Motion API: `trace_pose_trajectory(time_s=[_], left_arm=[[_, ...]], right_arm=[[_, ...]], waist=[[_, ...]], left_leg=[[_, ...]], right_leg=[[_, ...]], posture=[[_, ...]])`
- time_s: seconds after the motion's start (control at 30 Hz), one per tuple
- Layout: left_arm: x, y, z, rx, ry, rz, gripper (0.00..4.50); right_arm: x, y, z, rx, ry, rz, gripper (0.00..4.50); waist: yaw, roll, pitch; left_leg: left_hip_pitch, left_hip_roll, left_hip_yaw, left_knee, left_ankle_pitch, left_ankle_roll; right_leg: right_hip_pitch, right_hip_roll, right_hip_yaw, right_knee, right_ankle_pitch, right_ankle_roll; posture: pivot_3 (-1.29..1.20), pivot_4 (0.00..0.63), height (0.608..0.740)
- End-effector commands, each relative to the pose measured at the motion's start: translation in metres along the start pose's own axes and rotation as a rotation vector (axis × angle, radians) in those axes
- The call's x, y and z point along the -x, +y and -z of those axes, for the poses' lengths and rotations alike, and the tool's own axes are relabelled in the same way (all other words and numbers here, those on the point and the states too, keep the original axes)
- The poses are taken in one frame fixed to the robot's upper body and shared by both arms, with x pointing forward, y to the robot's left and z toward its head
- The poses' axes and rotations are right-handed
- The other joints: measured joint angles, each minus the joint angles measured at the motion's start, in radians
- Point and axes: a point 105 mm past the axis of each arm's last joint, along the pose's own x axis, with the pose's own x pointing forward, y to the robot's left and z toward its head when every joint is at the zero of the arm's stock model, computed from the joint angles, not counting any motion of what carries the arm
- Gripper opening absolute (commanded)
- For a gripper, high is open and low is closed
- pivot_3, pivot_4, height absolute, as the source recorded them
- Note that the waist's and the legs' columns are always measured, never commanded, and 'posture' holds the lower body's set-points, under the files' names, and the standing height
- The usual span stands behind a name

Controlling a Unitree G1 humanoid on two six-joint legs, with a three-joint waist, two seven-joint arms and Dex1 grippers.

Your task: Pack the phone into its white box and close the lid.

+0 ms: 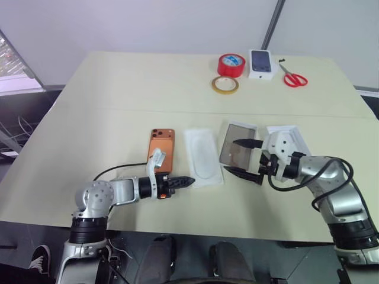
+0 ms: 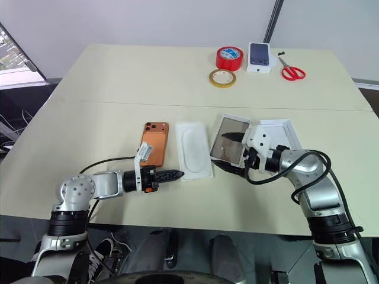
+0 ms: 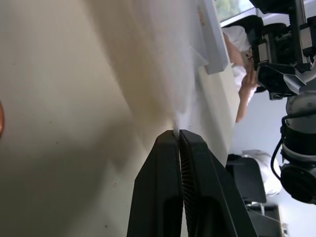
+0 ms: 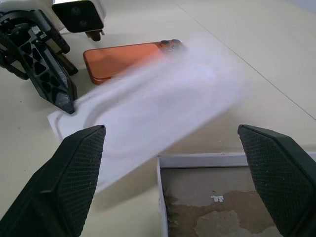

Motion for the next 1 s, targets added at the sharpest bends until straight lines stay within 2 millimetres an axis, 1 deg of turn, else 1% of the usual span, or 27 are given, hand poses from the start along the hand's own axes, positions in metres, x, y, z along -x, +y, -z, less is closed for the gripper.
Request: trace_pose_trajectory(time_s=[0.03,0.1,0.13,0.2,0.27,0.33,0.37,0.43,0.5,0.53,0.63,0.7,0.73,0.77,0.87,0.93,1.0], left_arm=[[0.001,0.018,0.005,0.065,0.003,-0.082,0.04],[0.005,0.012,-0.003,0.063,-0.034,-0.044,0.04],[0.01,0.008,-0.011,0.045,-0.058,-0.03,0.04],[0.018,0.001,-0.019,0.032,-0.069,0.002,0.04],[0.025,-0.001,-0.025,-0.042,-0.057,-0.027,0.04],[0.032,0.001,-0.034,-0.089,-0.062,-0.064,0.04],[0.036,0.003,-0.042,-0.094,-0.085,-0.077,0.04],[0.041,0.004,-0.051,-0.1,-0.107,-0.089,0.04],[0.045,0.001,-0.056,-0.117,-0.112,-0.086,0.0],[0.046,-0.002,-0.06,-0.113,-0.122,-0.068,0.0],[0.046,-0.005,-0.063,-0.117,-0.133,-0.06,0.0],[0.046,-0.006,-0.063,-0.12,-0.133,-0.06,0.0],[0.045,-0.006,-0.063,-0.121,-0.137,-0.059,0.0],[0.045,-0.006,-0.063,-0.122,-0.144,-0.058,0.0],[0.043,-0.009,-0.063,-0.13,-0.145,-0.052,0.0],[0.042,-0.01,-0.063,-0.131,-0.15,-0.044,0.0],[0.042,-0.011,-0.064,-0.121,-0.158,-0.035,0.0]], right_arm=[[0.001,-0.006,-0.012,0.041,-0.04,0.027,4.5],[0.002,-0.005,-0.011,0.038,-0.042,0.027,4.5],[0.003,-0.002,-0.009,0.027,-0.033,0.013,4.5],[0.005,0.003,-0.004,0.016,-0.01,-0.014,4.5],[0.003,0.007,0.005,0.049,0.039,-0.03,4.5],[-0.002,0.001,0.013,0.043,0.075,0.002,4.5],[-0.003,-0.003,0.018,0.029,0.106,0.013,4.5],[-0.005,-0.006,0.026,0.029,0.146,0.022,4.5],[-0.008,-0.009,0.028,0.014,0.152,0.027,3.96],[-0.01,-0.008,0.028,0.014,0.153,0.007,3.71],[-0.015,-0.001,0.029,0.011,0.16,-0.047,2.2],[-0.016,0.003,0.032,0.022,0.185,-0.078,1.16],[-0.016,0.004,0.034,0.033,0.196,-0.087,0.56],[-0.016,0.006,0.036,0.034,0.206,-0.097,0.11],[-0.016,0.013,0.041,0.051,0.247,-0.145,0.04],[-0.018,0.016,0.038,0.045,0.232,-0.159,0.04],[-0.022,0.015,0.028,0.047,0.184,-0.157,0.04]], waist=[[0.0,0.0,0.0],[0.0,0.0,0.0],[-0.001,0.0,0.0],[-0.002,0.0,0.0],[-0.006,-0.001,0.001],[-0.01,-0.001,0.001],[-0.009,-0.001,0.001],[-0.007,-0.001,0.001],[-0.005,-0.002,0.001],[-0.005,-0.001,0.001],[-0.004,-0.002,0.001],[-0.005,-0.002,0.001],[-0.005,-0.002,0.001],[-0.005,-0.002,0.001],[-0.005,-0.002,0.002],[-0.005,-0.002,0.002],[-0.005,-0.002,0.002]], left_leg=[[0.0,0.0,0.0,0.0,0.0,0.0],[0.0,0.0,0.0,0.0,0.0,0.0],[0.0,0.0,0.0,0.0,0.0,0.0],[0.0,0.0,0.0,-0.001,0.0,0.0],[-0.001,0.0,0.0,-0.001,0.0,0.0],[-0.002,0.0,0.0,-0.001,0.0,0.0],[-0.002,0.001,0.0,-0.001,0.0,0.0],[-0.003,0.001,0.0,-0.001,0.0,-0.001],[-0.003,0.0,0.0,-0.001,0.0,-0.001],[-0.005,0.0,0.0,-0.001,0.0,-0.001],[-0.008,0.0,0.0,-0.001,0.0,-0.001],[-0.008,0.0,0.0,-0.001,0.0,-0.001],[-0.008,0.0,0.0,-0.001,0.0,-0.001],[-0.008,0.0,0.0,-0.001,0.001,-0.001],[-0.007,0.0,0.0,-0.001,0.001,-0.001],[-0.007,0.0,0.0,-0.001,0.001,-0.001],[-0.007,0.001,0.0,-0.001,0.001,-0.001]], right_leg=[[0.0,0.0,0.0,0.0,0.0,0.0],[0.0,0.0,0.0,0.0,0.0,0.0],[0.0,0.0,0.0,0.0,0.0,0.0],[0.0,0.0,0.0,0.0,0.0,0.0],[-0.002,0.0,0.0,0.0,0.0,0.0],[-0.004,0.001,0.001,0.0,0.0,0.0],[-0.004,0.001,0.001,0.0,0.0,0.0],[-0.004,0.001,0.001,0.0,0.0,0.0],[-0.004,0.001,0.001,0.0,0.0,0.0],[-0.006,0.001,0.0,0.0,0.0,0.0],[-0.009,0.001,0.0,0.0,0.0,0.0],[-0.009,0.001,0.0,0.0,0.0,0.0],[-0.009,0.001,0.0,0.001,0.0,0.0],[-0.009,0.001,0.0,0.001,0.0,0.0],[-0.008,0.001,0.0,0.001,0.0,0.0],[-0.009,0.001,0.0,0.001,0.0,0.0],[-0.008,0.001,0.0,0.001,0.0,0.0]], posture=[[0.0,0.15,0.74],[0.0,0.15,0.74],[0.0,0.15,0.74],[0.0,0.15,0.74],[0.0,0.15,0.74],[0.0,0.15,0.74],[0.0,0.15,0.74],[0.0,0.15,0.74],[0.0,0.15,0.74],[0.0,0.15,0.74],[0.0,0.15,0.74],[0.0,0.15,0.74],[0.0,0.15,0.74],[0.0,0.15,0.74],[0.0,0.15,0.74],[0.0,0.15,0.74],[0.0,0.15,0.74]])
